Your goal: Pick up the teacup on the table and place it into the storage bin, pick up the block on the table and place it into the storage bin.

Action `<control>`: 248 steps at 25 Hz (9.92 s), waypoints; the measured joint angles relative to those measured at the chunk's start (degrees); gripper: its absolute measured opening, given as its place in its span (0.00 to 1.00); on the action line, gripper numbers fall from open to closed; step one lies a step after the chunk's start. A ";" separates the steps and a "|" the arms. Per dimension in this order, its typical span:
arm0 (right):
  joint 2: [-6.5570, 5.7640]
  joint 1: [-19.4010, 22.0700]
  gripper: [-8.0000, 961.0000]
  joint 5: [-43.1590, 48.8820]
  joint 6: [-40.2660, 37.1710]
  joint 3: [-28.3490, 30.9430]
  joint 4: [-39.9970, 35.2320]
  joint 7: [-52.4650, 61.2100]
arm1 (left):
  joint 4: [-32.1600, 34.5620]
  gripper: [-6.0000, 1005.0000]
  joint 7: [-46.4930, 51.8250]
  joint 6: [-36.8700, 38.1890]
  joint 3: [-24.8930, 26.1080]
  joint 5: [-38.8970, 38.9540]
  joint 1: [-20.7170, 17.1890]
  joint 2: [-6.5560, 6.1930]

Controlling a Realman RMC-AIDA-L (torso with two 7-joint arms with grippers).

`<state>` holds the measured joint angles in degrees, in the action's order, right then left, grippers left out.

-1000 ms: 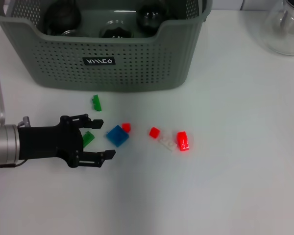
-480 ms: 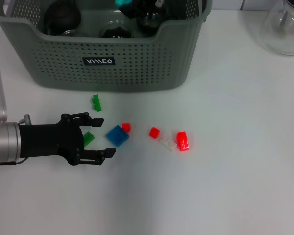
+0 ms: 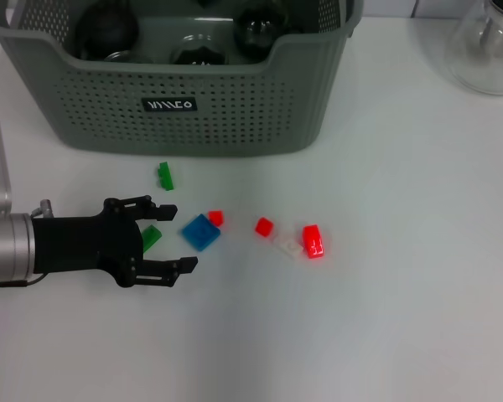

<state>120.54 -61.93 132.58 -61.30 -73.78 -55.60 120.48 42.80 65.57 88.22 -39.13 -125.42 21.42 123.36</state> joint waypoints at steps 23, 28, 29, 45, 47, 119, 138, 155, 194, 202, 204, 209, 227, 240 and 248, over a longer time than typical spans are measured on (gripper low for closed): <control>-0.39 26.38 0.77 -4.13 -43.63 1.18 -25.07 -4.79 | -0.08 0.86 0.18 -0.11 0.02 0.46 -0.24 0.13; -0.32 20.20 0.77 5.06 -37.08 -3.63 -14.18 -4.80 | -1.36 0.86 0.85 -1.63 0.20 0.53 -0.14 0.21; -0.33 18.76 0.77 6.56 -35.21 -4.74 -11.76 -4.80 | -1.43 0.86 0.89 -1.68 0.20 0.53 -0.13 0.20; 0.38 5.82 0.77 5.94 -16.81 -19.92 10.29 -7.04 | -2.11 0.86 1.66 -1.83 0.20 0.54 0.20 0.03; 0.39 5.69 0.77 5.59 -16.49 -20.05 10.61 -7.45 | -2.11 0.86 1.67 -1.83 0.20 0.54 0.23 -0.01; -0.25 -8.45 0.54 4.48 1.43 5.02 6.71 0.65 | -1.05 0.86 1.67 -2.46 0.21 0.53 0.47 -0.23; -0.04 -6.68 0.60 4.38 8.85 0.33 14.07 0.66 | -1.33 0.86 1.53 -2.59 0.20 0.53 0.47 -0.49; -0.86 20.27 0.61 -22.93 -30.67 3.00 -26.93 -7.89 | -1.21 0.86 1.67 -2.60 0.20 0.44 0.21 -0.57; 0.84 3.59 0.60 -0.67 -9.13 -33.57 10.52 27.34 | -1.23 0.86 1.27 -2.62 0.20 0.53 1.01 -0.55; 0.84 3.61 0.57 -0.60 -8.59 -34.35 11.10 28.66 | -1.37 0.86 1.23 -2.61 0.20 0.53 1.08 -0.58; 0.83 3.61 0.55 -0.52 -8.45 -34.88 11.12 28.89 | -1.40 0.86 1.22 -2.61 0.20 0.53 1.08 -0.58; 0.83 3.59 0.50 -0.45 -8.28 -35.59 11.16 29.12 | -1.41 0.86 1.22 -2.62 0.19 0.53 1.08 -0.58; -0.12 7.09 0.22 5.59 -15.04 -34.04 0.80 33.62 | -1.41 0.86 1.14 -3.16 0.20 0.53 0.70 -0.48; -0.34 6.49 0.22 -2.51 -35.27 1.37 -22.45 25.54 | -1.41 0.86 1.14 -3.13 0.20 0.51 0.61 -0.57; -3.35 -6.76 0.22 -2.41 -22.65 13.15 -1.92 13.77 | -1.41 0.86 1.13 -3.06 0.19 0.48 0.97 -0.40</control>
<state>117.19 -68.69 130.17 -83.95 -60.63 -57.52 134.25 41.39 66.70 85.16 -38.94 -124.94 22.39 122.96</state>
